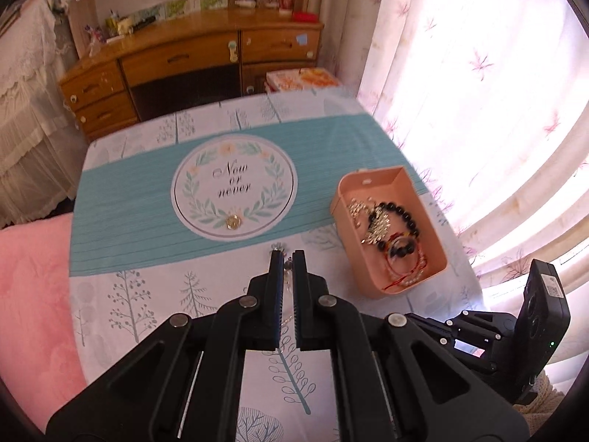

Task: Organize jewelry
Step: 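Carry the pearl necklace into the box with the left gripper while the right grasps the watch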

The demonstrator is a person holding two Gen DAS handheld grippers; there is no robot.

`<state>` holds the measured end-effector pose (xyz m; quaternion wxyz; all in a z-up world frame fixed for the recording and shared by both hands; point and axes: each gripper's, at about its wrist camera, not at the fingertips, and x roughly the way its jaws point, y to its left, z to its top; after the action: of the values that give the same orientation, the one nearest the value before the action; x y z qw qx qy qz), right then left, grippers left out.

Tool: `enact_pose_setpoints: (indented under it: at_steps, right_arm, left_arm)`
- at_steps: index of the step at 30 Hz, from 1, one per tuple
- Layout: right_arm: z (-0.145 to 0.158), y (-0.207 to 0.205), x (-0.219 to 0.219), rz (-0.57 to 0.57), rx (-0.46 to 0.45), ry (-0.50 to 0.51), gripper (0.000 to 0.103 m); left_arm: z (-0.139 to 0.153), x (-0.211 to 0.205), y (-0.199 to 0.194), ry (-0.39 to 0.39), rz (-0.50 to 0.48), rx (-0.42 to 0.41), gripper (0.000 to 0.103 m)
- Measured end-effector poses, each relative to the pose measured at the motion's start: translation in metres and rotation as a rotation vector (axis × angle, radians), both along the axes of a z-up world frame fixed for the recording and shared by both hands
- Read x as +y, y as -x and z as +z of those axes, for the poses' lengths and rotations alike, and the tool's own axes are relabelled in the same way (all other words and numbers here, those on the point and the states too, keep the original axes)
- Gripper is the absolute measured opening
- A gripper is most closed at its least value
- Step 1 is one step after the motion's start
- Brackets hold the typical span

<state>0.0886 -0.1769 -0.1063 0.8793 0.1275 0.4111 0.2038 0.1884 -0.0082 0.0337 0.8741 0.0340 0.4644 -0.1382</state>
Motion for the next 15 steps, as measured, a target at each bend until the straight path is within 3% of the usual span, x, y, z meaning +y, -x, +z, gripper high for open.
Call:
enact_pose_setpoints:
  at_steps: [8, 15]
  right_arm:
    - [0.036, 0.003, -0.013, -0.032, -0.042, 0.016, 0.0]
    - [0.022, 0.004, -0.035, -0.004, 0.073, 0.003, 0.004]
  left_arm:
    - [0.047, -0.009, 0.017, 0.03, -0.015, -0.084, 0.002]
    - [0.086, -0.033, 0.018, 0.059, -0.043, -0.149, 0.002]
